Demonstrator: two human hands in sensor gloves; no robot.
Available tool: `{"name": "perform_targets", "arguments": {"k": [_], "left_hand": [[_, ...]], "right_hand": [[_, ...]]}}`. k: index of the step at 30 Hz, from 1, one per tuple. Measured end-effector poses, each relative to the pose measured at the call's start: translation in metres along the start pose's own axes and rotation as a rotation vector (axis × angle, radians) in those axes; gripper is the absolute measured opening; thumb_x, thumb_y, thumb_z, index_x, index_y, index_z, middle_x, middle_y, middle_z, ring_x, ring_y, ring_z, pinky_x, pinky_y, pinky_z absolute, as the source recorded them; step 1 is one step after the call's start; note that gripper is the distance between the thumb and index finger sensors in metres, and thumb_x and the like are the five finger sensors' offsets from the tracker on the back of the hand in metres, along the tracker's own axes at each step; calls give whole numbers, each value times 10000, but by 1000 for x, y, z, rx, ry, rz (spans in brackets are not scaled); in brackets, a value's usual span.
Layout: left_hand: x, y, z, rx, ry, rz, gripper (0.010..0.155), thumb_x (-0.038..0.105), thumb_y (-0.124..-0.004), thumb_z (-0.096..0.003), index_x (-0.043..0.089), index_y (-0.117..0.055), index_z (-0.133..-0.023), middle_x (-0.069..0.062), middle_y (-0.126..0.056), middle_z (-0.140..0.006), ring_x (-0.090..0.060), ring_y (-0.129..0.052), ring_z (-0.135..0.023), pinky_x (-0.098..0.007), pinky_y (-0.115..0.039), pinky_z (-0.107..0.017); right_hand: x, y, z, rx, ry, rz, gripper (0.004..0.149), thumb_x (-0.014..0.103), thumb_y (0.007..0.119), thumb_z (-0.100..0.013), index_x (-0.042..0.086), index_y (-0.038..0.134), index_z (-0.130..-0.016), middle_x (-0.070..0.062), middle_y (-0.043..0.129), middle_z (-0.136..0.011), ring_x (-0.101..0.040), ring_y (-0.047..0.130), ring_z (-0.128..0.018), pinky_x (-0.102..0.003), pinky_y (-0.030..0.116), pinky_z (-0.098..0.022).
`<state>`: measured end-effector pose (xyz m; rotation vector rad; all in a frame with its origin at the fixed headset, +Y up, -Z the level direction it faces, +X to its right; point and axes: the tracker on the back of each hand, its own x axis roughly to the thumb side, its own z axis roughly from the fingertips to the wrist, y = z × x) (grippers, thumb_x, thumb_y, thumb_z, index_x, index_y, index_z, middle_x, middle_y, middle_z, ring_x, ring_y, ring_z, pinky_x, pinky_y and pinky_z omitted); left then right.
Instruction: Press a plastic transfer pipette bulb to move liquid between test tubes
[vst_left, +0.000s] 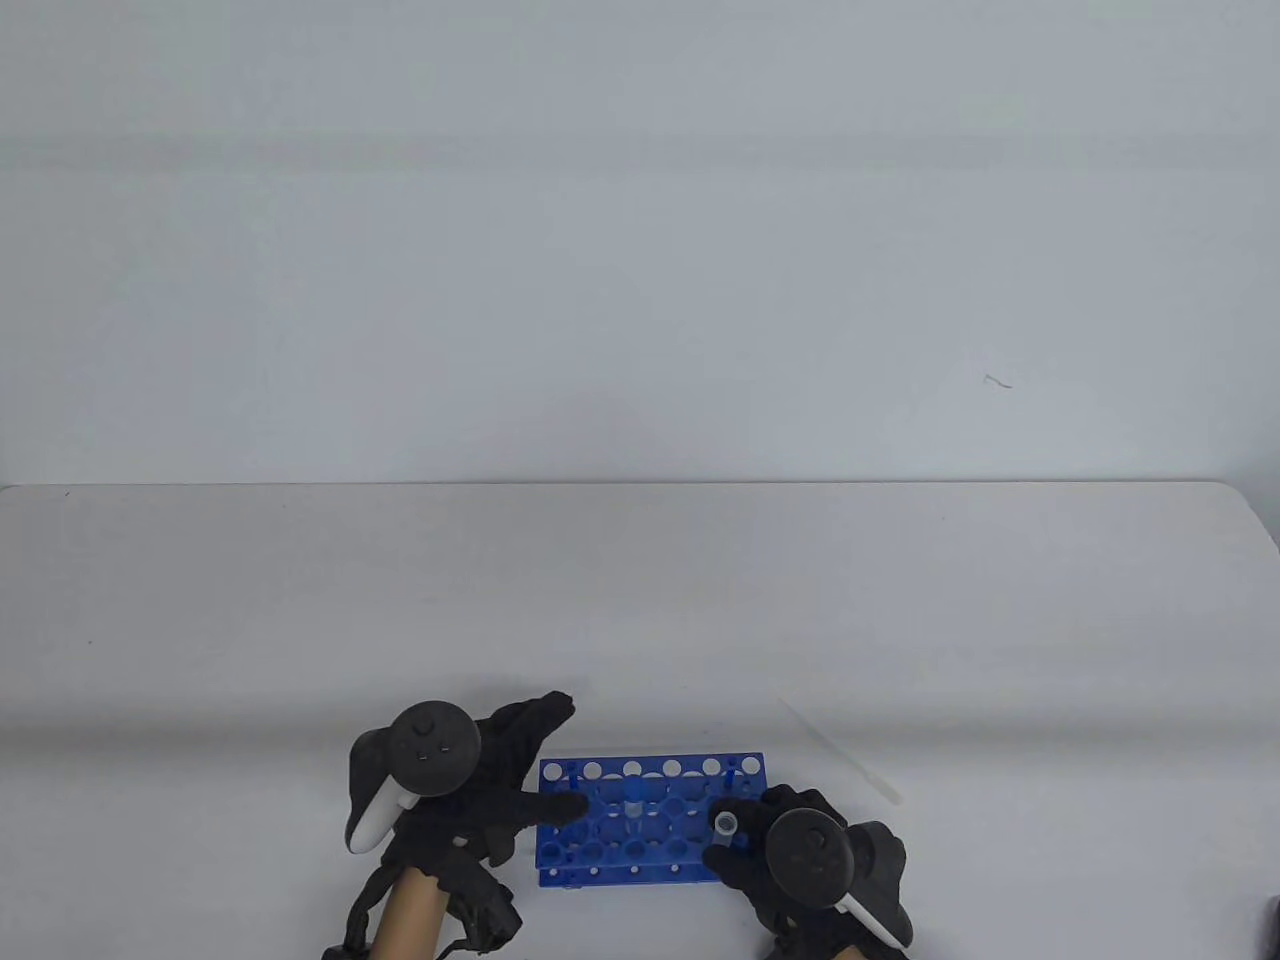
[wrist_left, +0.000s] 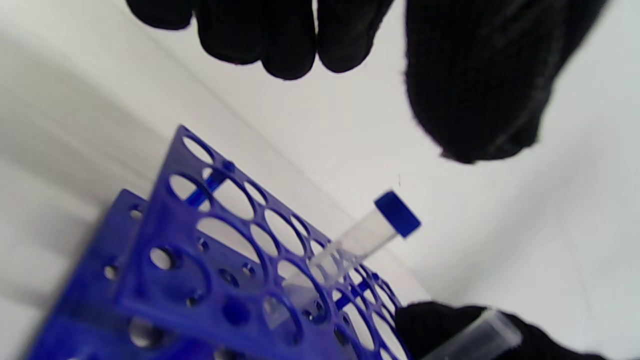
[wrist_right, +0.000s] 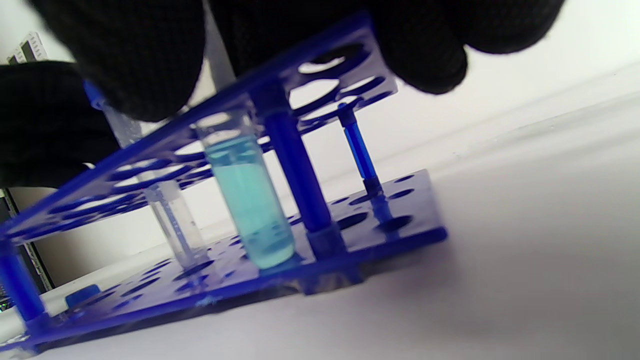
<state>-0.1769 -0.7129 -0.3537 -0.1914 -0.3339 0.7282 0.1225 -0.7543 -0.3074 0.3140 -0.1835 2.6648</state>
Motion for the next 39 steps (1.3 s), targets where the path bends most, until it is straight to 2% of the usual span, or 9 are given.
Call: {"name": "perform_targets", "arguments": {"k": [11, 16, 23, 28, 30, 34, 36, 38, 39], "left_hand": [[13, -36, -9, -26, 22, -102, 888, 586, -834, -365, 328, -496, -1144, -57, -489, -1210, -323, -464, -1054, -567, -436, -796], [16, -47, -11, 77, 44, -155, 735, 558, -839, -371, 382, -645, -1058, -38, -539, -1184, -312, -492, -1031, -563, -444, -788], [17, -61, -15, 153, 55, -235, 539, 534, -827, -388, 407, -792, -911, 13, -602, -1137, -275, -506, -1009, -536, -440, -782], [14, -69, -16, 182, 48, -275, 514, 531, -824, -382, 406, -799, -880, 73, -594, -1116, -226, -473, -1004, -495, -410, -792], [14, -69, -15, 183, 48, -275, 515, 535, -819, -382, 403, -801, -880, 83, -595, -1112, -218, -470, -1004, -490, -407, -793], [15, -69, -15, 181, 50, -273, 516, 538, -818, -378, 406, -805, -877, 80, -599, -1109, -210, -468, -1003, -483, -406, -794], [15, -68, -15, 180, 52, -272, 515, 540, -819, -377, 409, -807, -875, 82, -601, -1107, -207, -467, -1003, -481, -406, -793], [15, -68, -15, 180, 53, -272, 516, 539, -820, -376, 408, -807, -875, 85, -603, -1106, -207, -468, -1002, -480, -406, -793], [15, -68, -15, 179, 53, -272, 515, 538, -821, -375, 408, -809, -873, 85, -604, -1105, -207, -468, -1002, -481, -406, -793]], "right_hand": [[0, 0, 0, 0, 0, 0, 485, 501, 866, -310, 311, 848, -756, 37, 823, -491, -252, 820, -505, -496, 676, -487], [0, 0, 0, 0, 0, 1, 487, 501, 867, -309, 309, 848, -756, 36, 824, -492, -253, 820, -505, -496, 676, -486], [0, 0, 0, 11, -3, 4, 486, 498, 866, -312, 308, 846, -760, 33, 825, -495, -256, 820, -508, -498, 674, -488], [1, -2, -2, 33, -17, 15, 490, 490, 864, -319, 304, 842, -772, 20, 831, -509, -270, 820, -523, -508, 667, -496], [2, -6, -5, 102, -17, 20, 506, 488, 854, -331, 293, 830, -797, 7, 834, -549, -287, 818, -560, -520, 658, -511], [1, -26, -8, 223, -1, -80, 730, 542, 825, -346, 138, 745, -949, -102, 808, -741, -370, 756, -681, -573, 594, -564], [4, -53, -10, 258, -3, -166, 793, 561, 806, -367, 107, 674, -1003, -167, 749, -863, -410, 697, -751, -596, 548, -594], [8, -79, -9, 164, -9, -222, 812, 570, 790, -384, 92, 645, -1024, -198, 723, -922, -426, 681, -777, -597, 543, -600], [13, -93, -9, 76, -23, -237, 800, 572, 777, -397, 91, 652, -1023, -202, 731, -927, -425, 691, -774, -588, 557, -593]]}}
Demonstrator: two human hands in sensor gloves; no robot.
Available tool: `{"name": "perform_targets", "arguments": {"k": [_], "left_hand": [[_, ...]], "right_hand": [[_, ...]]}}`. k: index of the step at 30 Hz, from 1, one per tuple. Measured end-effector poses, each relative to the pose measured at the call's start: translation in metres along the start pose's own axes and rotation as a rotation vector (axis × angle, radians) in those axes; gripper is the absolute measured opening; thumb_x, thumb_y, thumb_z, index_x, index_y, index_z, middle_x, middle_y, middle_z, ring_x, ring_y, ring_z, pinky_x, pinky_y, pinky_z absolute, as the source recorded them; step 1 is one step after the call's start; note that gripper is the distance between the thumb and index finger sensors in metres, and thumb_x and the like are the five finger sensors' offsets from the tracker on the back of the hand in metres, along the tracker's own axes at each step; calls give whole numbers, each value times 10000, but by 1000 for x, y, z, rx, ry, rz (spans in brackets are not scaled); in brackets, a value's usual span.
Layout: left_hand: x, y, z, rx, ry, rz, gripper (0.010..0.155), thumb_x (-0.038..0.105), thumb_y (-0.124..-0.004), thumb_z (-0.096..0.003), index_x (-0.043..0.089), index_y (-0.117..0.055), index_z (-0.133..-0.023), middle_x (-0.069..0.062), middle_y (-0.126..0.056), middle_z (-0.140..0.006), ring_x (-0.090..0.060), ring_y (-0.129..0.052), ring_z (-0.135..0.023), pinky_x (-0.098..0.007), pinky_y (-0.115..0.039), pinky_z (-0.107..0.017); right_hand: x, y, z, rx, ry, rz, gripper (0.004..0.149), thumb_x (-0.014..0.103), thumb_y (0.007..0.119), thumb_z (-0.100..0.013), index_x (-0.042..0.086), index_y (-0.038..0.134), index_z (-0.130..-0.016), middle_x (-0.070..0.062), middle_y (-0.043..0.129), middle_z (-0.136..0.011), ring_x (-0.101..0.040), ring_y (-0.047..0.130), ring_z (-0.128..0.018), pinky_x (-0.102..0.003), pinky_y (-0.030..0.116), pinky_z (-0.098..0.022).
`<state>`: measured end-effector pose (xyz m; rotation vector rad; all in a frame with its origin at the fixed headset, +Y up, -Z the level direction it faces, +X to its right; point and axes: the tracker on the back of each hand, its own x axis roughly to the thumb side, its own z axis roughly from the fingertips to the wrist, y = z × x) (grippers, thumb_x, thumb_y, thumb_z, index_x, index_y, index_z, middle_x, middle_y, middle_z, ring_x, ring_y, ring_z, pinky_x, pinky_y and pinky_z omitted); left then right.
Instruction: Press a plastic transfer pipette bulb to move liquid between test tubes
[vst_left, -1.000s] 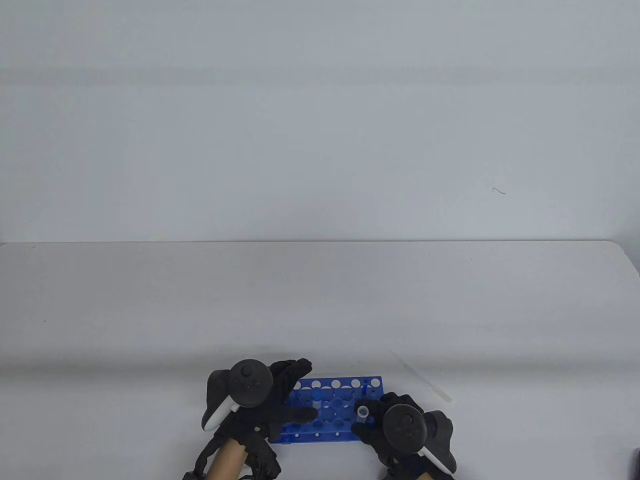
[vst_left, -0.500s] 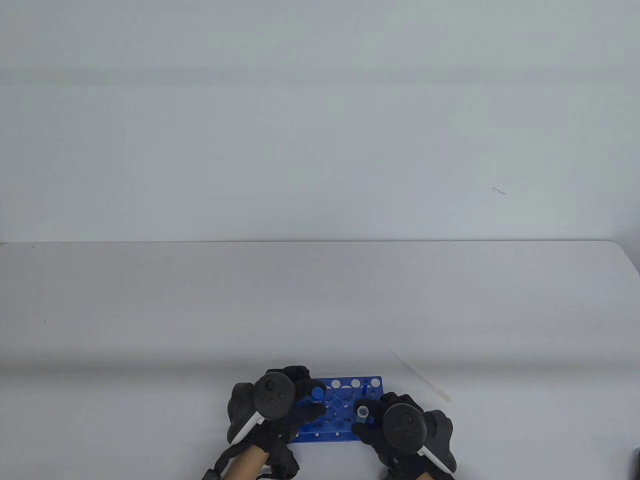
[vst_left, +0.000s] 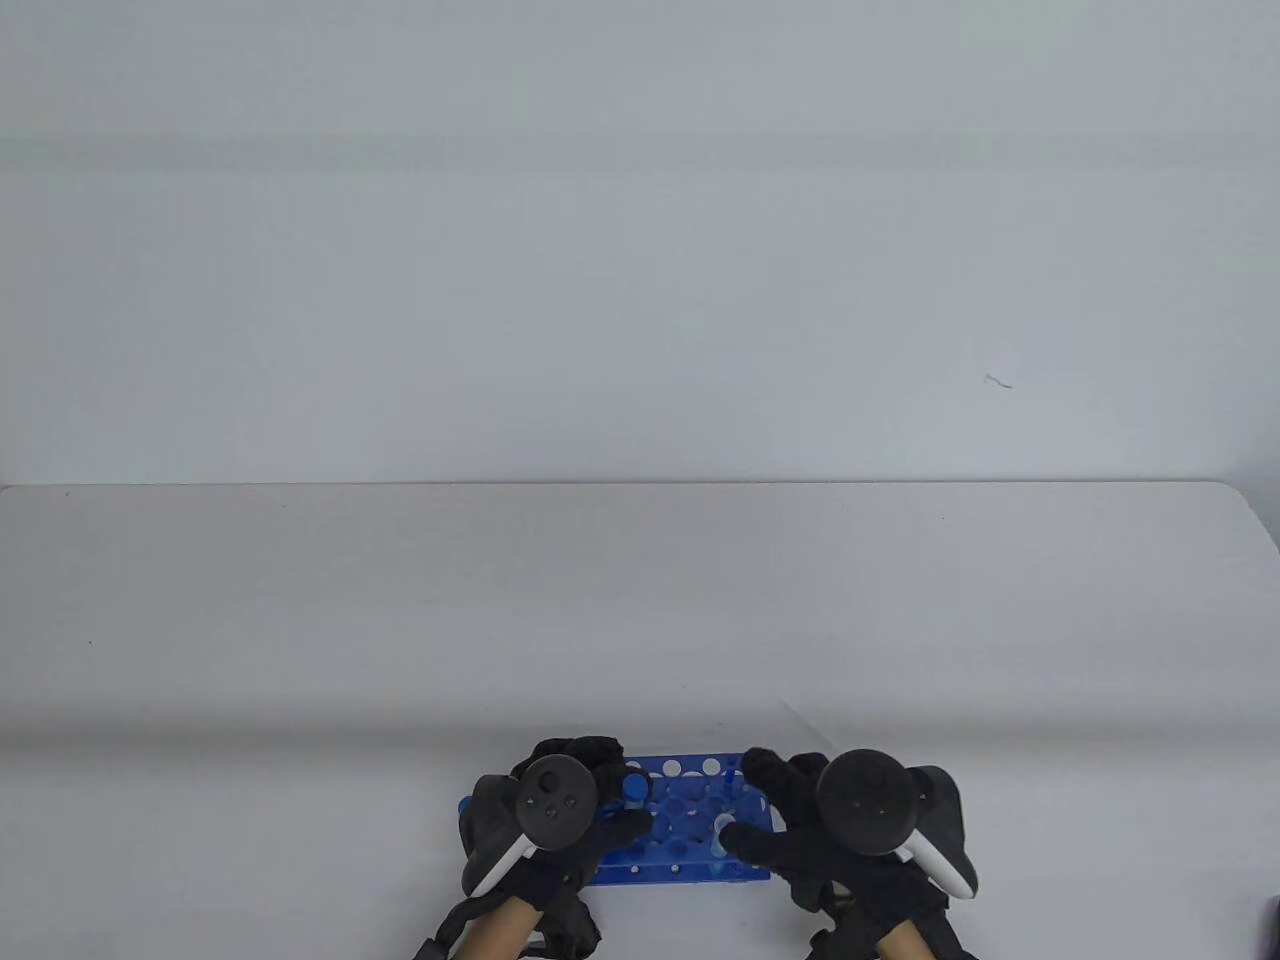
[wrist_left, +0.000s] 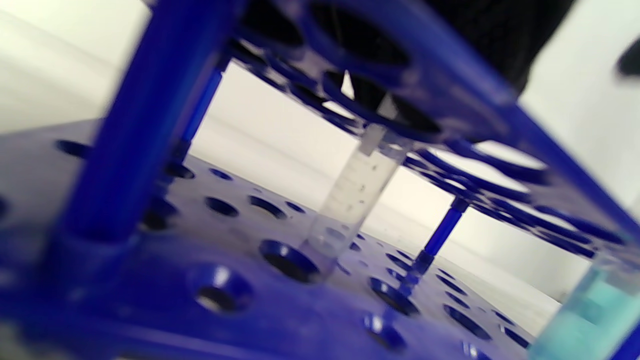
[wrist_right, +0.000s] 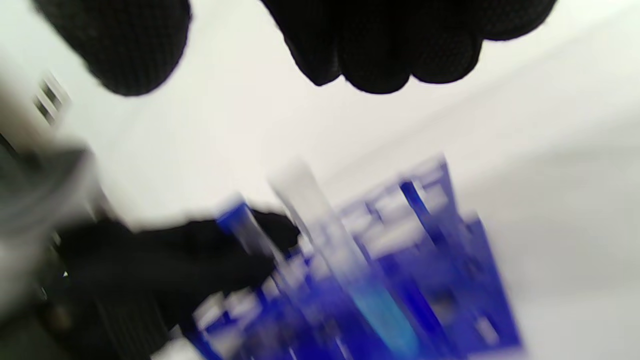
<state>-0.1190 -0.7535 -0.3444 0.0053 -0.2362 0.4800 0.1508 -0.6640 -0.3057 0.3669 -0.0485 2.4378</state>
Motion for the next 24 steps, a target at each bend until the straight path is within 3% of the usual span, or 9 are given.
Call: {"name": "perform_targets", "arguments": {"k": [3, 6, 10, 17, 21, 24], "left_hand": [[0, 0, 0, -1, -1, 2, 516, 540, -821, -374, 409, -809, -873, 88, -605, -1104, -205, -467, -1001, -479, -408, -792], [0, 0, 0, 1, 0, 1, 515, 540, -822, -373, 409, -812, -871, 91, -609, -1102, -205, -470, -1000, -478, -409, -792], [0, 0, 0, 1, 0, 1, 515, 541, -821, -373, 411, -810, -871, 93, -608, -1102, -203, -470, -1000, -477, -409, -792], [-1, 1, -1, 0, 2, 7, 517, 539, -826, -367, 410, -815, -868, 93, -613, -1098, -203, -471, -997, -477, -410, -789], [-1, 1, -1, -1, 5, 12, 514, 538, -829, -363, 413, -819, -862, 98, -615, -1094, -199, -472, -995, -474, -412, -788], [-1, 1, -2, 0, 7, 10, 514, 538, -829, -362, 413, -820, -861, 96, -616, -1094, -201, -472, -995, -474, -414, -788]], "right_hand": [[29, -19, -6, -117, -42, 57, 758, 548, 778, -409, 99, 681, -1012, -193, 767, -920, -407, 730, -755, -559, 595, -576], [55, -19, -21, -126, -82, 169, 725, 522, 781, -414, 119, 689, -1009, -170, 803, -910, -392, 765, -741, -549, 620, -570], [89, 9, -52, -58, -121, 386, 678, 484, 796, -407, 171, 699, -1002, -130, 830, -916, -386, 784, -751, -554, 626, -580], [96, 68, -73, 214, -92, 701, 616, 416, 817, -400, 190, 748, -969, -88, 912, -868, -346, 852, -702, -560, 647, -572], [95, 93, -75, 217, -124, 833, 556, 391, 800, -399, 224, 791, -928, -55, 951, -831, -324, 876, -687, -550, 664, -569], [99, 98, -75, 186, -149, 815, 494, 361, 798, -403, 236, 837, -879, -37, 988, -770, -303, 903, -645, -537, 684, -553]]}}
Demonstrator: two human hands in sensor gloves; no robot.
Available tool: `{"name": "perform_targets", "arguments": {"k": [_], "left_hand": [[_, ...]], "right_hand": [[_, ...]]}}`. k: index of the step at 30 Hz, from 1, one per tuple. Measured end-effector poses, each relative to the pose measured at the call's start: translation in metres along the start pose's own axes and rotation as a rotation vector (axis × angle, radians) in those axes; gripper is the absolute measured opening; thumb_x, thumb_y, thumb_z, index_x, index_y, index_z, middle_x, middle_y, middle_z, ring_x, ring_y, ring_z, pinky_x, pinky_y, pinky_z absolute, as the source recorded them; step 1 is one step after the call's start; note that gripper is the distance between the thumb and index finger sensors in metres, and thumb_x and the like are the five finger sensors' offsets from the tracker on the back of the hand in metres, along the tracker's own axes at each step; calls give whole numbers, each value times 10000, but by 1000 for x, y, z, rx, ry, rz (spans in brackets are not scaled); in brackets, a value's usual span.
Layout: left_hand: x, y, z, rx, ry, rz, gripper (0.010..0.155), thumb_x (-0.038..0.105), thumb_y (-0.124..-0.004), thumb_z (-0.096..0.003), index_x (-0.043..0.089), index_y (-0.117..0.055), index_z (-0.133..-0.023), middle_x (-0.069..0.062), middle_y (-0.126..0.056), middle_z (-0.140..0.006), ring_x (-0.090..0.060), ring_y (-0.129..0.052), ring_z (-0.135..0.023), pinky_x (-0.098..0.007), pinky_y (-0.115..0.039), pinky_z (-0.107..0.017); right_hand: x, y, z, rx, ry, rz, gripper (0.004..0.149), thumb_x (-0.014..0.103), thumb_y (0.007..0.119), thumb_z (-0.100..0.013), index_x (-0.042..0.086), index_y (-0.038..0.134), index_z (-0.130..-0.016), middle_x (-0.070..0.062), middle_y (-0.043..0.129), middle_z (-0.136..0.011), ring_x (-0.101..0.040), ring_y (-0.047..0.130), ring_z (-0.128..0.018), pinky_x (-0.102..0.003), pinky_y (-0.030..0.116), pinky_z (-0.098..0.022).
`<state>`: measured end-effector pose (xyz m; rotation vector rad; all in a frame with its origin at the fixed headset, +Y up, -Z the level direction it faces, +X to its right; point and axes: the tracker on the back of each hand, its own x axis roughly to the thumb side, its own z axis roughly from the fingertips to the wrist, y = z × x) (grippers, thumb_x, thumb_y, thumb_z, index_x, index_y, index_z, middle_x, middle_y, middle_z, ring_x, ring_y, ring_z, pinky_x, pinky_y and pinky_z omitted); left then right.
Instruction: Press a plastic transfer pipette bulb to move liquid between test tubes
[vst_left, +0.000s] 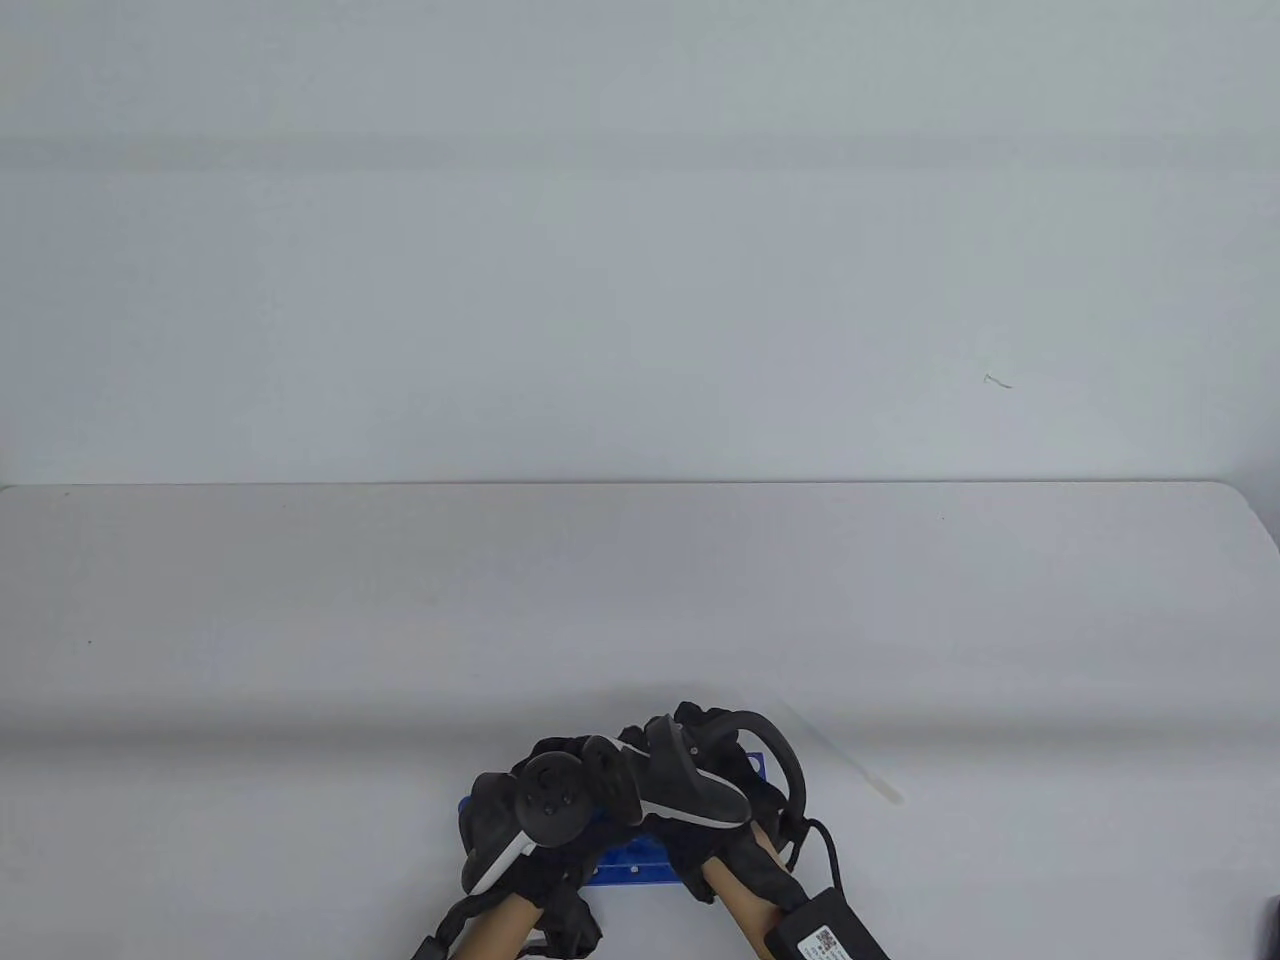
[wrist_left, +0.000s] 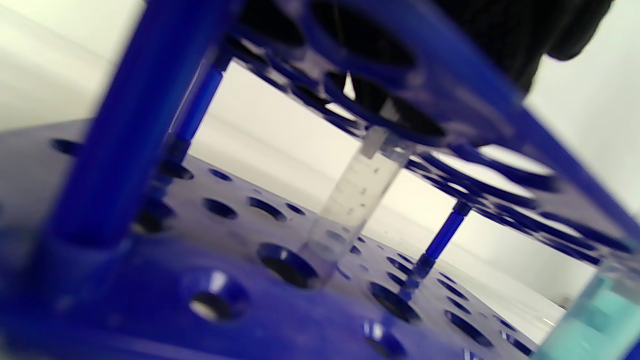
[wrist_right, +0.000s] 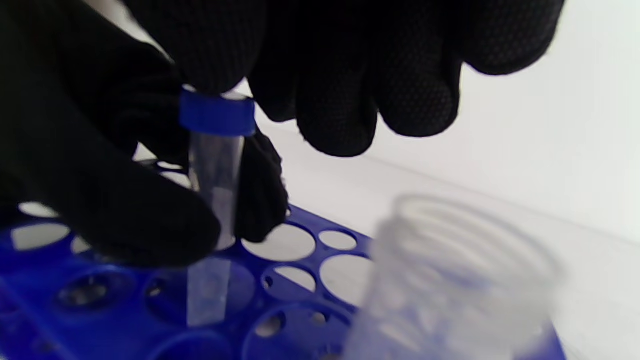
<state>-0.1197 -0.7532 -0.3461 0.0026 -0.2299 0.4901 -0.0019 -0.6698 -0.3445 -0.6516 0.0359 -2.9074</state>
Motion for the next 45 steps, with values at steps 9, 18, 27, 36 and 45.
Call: {"name": "perform_targets", "arguments": {"k": [9, 18, 27, 36, 45], "left_hand": [[0, 0, -1, -2, 6, -1, 513, 536, -836, -354, 413, -830, -852, 97, -625, -1089, -201, -482, -992, -475, -422, -785], [0, 0, -1, -1, 8, -1, 511, 537, -837, -353, 412, -829, -849, 99, -629, -1087, -201, -484, -991, -474, -424, -785], [0, 0, -1, -2, 8, 0, 510, 538, -838, -354, 413, -828, -849, 100, -627, -1088, -199, -484, -991, -474, -424, -785], [0, 0, -1, -2, 8, -2, 511, 537, -839, -354, 411, -831, -849, 97, -630, -1087, -200, -485, -991, -474, -426, -784], [0, 0, -2, -2, 8, -3, 510, 539, -839, -353, 413, -830, -848, 98, -629, -1088, -199, -485, -991, -474, -426, -785]], "right_hand": [[14, 6, 0, -18, -26, 75, 506, 407, 818, -366, 185, 874, -818, -22, 1031, -668, -268, 945, -571, -522, 720, -524], [19, -1, 5, -49, -10, 156, 630, 516, 770, -360, 185, 811, -895, -38, 983, -802, -268, 928, -597, -522, 711, -539], [22, 0, 3, 29, 17, 76, 474, 318, 849, -382, 220, 841, -846, -67, 975, -815, -237, 921, -576, -518, 711, -548], [20, 1, 3, -9, 137, 193, 566, 517, 726, -375, 176, 886, -797, 1, 1047, -608, -211, 965, -434, -507, 752, -486], [17, -2, 3, -7, 115, 115, 652, 532, 786, -352, 180, 809, -900, -39, 995, -780, -231, 943, -524, -523, 722, -520]]}}
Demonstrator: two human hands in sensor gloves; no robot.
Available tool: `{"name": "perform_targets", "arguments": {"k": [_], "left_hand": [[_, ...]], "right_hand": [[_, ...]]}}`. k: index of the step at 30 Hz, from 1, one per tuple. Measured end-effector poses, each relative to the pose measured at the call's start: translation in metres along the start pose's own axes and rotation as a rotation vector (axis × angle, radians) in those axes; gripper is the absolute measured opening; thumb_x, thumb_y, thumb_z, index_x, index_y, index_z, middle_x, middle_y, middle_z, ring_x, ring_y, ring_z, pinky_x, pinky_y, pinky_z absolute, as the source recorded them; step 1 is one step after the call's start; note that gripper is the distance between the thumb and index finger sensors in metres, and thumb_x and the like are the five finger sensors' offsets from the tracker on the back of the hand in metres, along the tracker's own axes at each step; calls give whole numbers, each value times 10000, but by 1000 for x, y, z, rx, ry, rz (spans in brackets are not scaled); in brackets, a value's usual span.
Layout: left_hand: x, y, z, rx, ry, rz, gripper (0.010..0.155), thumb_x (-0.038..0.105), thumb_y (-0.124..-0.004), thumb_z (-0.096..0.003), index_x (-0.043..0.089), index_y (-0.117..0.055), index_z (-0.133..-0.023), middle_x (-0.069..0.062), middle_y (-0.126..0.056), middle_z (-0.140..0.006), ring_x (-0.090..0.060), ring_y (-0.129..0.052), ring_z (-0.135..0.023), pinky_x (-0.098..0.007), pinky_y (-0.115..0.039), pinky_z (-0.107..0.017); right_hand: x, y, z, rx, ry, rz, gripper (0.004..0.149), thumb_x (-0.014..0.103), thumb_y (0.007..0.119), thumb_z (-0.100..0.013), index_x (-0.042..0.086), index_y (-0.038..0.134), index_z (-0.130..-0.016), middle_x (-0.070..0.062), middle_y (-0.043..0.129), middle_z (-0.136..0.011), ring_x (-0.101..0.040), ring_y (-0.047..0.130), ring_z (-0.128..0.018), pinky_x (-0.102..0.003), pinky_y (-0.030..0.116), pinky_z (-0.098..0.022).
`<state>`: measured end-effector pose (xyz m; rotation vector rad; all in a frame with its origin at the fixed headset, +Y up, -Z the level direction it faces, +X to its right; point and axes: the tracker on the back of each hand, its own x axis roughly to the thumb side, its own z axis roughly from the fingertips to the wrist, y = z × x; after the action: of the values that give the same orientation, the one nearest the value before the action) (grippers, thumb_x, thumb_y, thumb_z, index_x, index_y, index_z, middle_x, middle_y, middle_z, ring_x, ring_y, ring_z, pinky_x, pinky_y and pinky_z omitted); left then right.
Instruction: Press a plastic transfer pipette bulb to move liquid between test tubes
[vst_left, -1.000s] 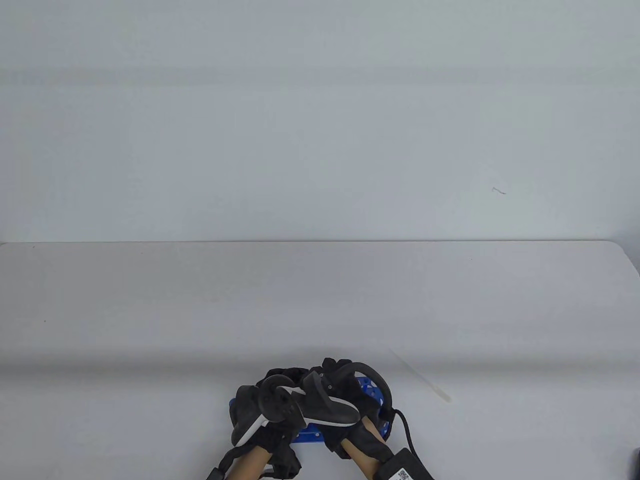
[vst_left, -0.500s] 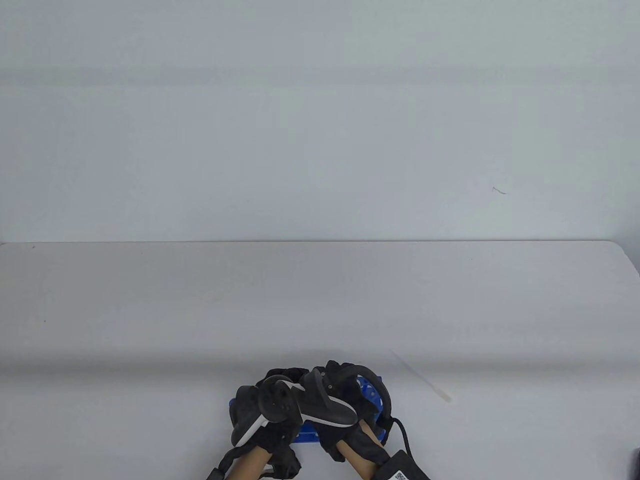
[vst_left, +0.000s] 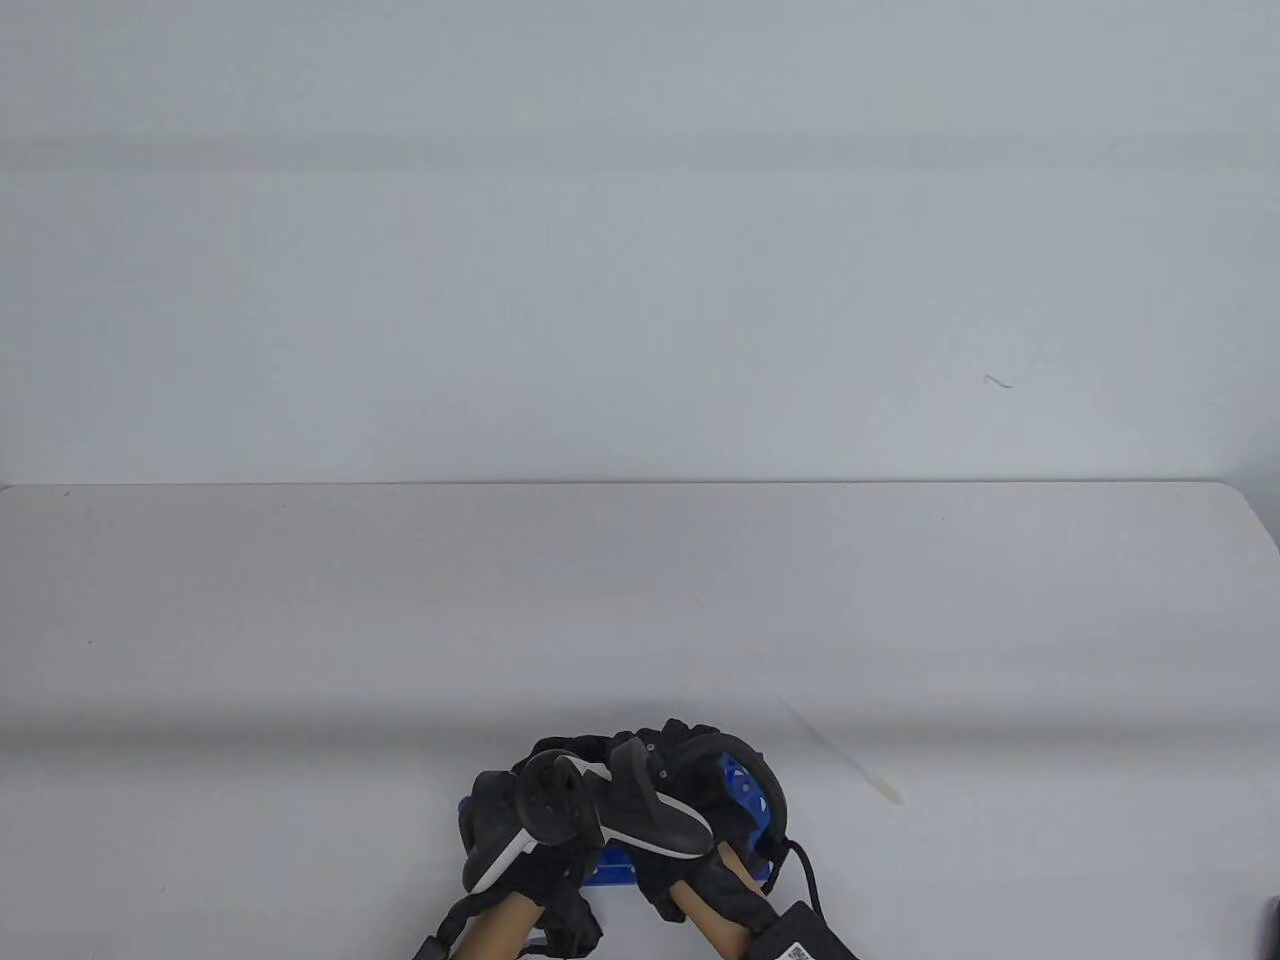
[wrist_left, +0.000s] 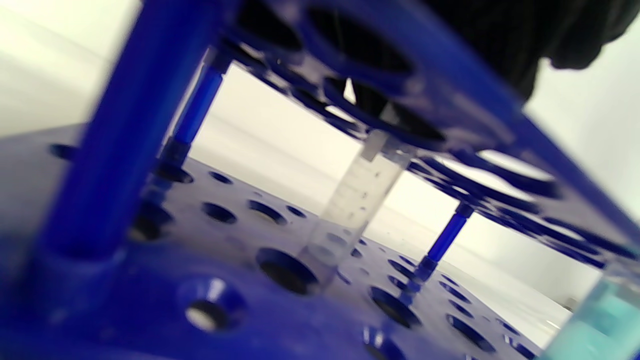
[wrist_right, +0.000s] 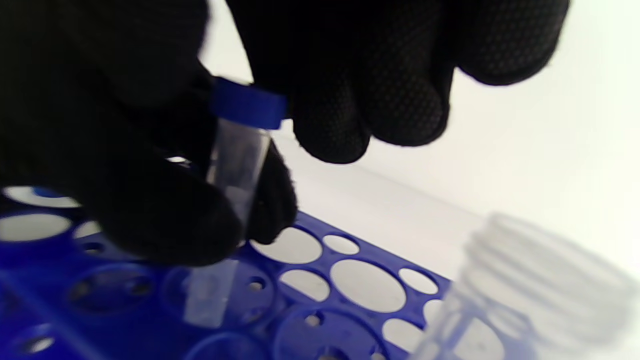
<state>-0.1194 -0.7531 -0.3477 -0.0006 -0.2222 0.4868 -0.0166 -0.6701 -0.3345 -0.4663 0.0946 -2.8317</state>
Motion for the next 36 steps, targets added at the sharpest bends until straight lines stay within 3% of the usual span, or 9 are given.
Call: {"name": "perform_targets", "arguments": {"k": [4, 8, 10, 13, 17, 21, 26, 29, 36], "left_hand": [[0, 0, 0, -1, 0, 1, 512, 538, -840, -352, 413, -830, -849, 99, -630, -1087, -200, -485, -991, -474, -425, -784], [0, 0, 0, 0, 0, 2, 511, 539, -839, -352, 412, -831, -847, 99, -629, -1087, -200, -485, -991, -474, -425, -784], [0, 0, 0, 0, 1, 0, 511, 539, -839, -352, 413, -830, -848, 101, -630, -1086, -199, -486, -991, -473, -425, -785], [0, 0, 0, 0, 0, 0, 510, 540, -839, -353, 414, -830, -848, 99, -630, -1087, -199, -485, -991, -474, -425, -785], [0, 0, 0, -1, 0, 0, 512, 539, -839, -353, 412, -829, -849, 99, -630, -1087, -200, -485, -991, -474, -426, -784], [0, 0, 0, -1, 0, 0, 511, 540, -839, -353, 412, -829, -848, 99, -630, -1087, -200, -485, -991, -474, -426, -784], [0, 0, 0, -1, 1, -1, 513, 540, -839, -352, 412, -829, -849, 98, -631, -1087, -200, -485, -991, -474, -426, -785], [0, 0, 0, -1, 1, -1, 511, 540, -839, -353, 412, -830, -848, 98, -632, -1086, -199, -486, -991, -473, -427, -785], [0, 0, 0, -3, 3, -1, 511, 540, -839, -353, 414, -829, -848, 99, -631, -1086, -198, -485, -991, -474, -426, -784]], "right_hand": [[0, 4, -3, 4, 13, 23, 537, 485, 756, -374, 185, 887, -800, 16, 1057, -592, -187, 974, -414, -493, 764, -478], [3, -1, -1, 52, -40, -44, 488, 346, 864, -373, 251, 845, -851, -49, 988, -813, -229, 935, -566, -521, 711, -545], [2, -1, 0, 43, -20, -28, 522, 392, 859, -360, 252, 840, -863, -44, 986, -827, -238, 942, -572, -523, 715, -543], [1, 0, 1, 16, 28, -6, 657, 540, 752, -363, 155, 828, -889, -62, 1009, -775, -247, 958, -521, -529, 728, -513], [4, 4, 0, 0, 13, 20, 520, 464, 765, -382, 191, 879, -809, 6, 1050, -619, -196, 974, -444, -497, 758, -489], [7, -6, 3, 32, -29, -29, 475, 350, 863, -373, 250, 861, -837, -51, 998, -804, -227, 941, -555, -514, 721, -534], [6, -3, 1, 5, 34, 4, 667, 546, 743, -361, 142, 825, -885, -46, 1027, -723, -234, 964, -491, -519, 740, -497], [7, -3, 0, -5, 24, 29, 534, 469, 771, -376, 169, 875, -806, 22, 1050, -575, -187, 974, -413, -497, 765, -474], [11, -8, 3, -106, -66, 32, 476, 375, 846, -368, 239, 864, -824, -55, 1020, -724, -218, 947, -515, -519, 731, -525]]}}
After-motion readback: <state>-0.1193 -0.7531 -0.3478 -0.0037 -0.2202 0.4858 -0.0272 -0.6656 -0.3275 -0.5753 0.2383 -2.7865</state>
